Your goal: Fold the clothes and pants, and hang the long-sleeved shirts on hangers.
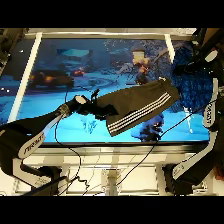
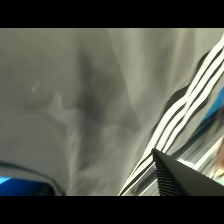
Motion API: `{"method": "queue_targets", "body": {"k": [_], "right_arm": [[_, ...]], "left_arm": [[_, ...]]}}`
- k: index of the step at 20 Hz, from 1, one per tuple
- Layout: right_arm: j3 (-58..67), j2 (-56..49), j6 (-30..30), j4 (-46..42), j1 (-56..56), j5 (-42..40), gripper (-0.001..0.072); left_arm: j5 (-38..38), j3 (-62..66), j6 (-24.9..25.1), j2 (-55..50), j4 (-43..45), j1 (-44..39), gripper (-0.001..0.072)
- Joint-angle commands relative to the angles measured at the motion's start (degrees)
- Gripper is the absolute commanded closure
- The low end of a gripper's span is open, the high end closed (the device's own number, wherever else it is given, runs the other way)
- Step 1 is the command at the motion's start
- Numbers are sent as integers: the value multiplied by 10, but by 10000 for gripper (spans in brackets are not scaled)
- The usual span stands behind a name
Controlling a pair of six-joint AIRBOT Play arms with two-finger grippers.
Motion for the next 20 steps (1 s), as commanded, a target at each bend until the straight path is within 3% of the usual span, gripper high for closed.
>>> {"method": "queue_targets", "body": {"k": [1,4,8,10,15,16,19,20], "right_arm": [[7,13,23,11,0,19,89],[7,24,26,33,3,38,89],[7,40,37,55,13,56,89],[7,50,38,66,20,62,89],[8,80,38,78,36,54,103],[8,85,38,86,36,55,161],[8,90,40,147,40,72,687],[6,90,42,167,46,79,689]], "left_arm": [[47,16,14,-17,-49,-17,63],[56,65,23,-38,-49,-22,80],[57,125,24,-80,-49,-31,453],[44,138,27,-91,-49,-34,691],[-36,176,59,-47,1,27,696],[-54,178,58,-26,30,49,697],[-132,178,56,44,111,114,696],[-159,178,56,66,127,130,697]]}}
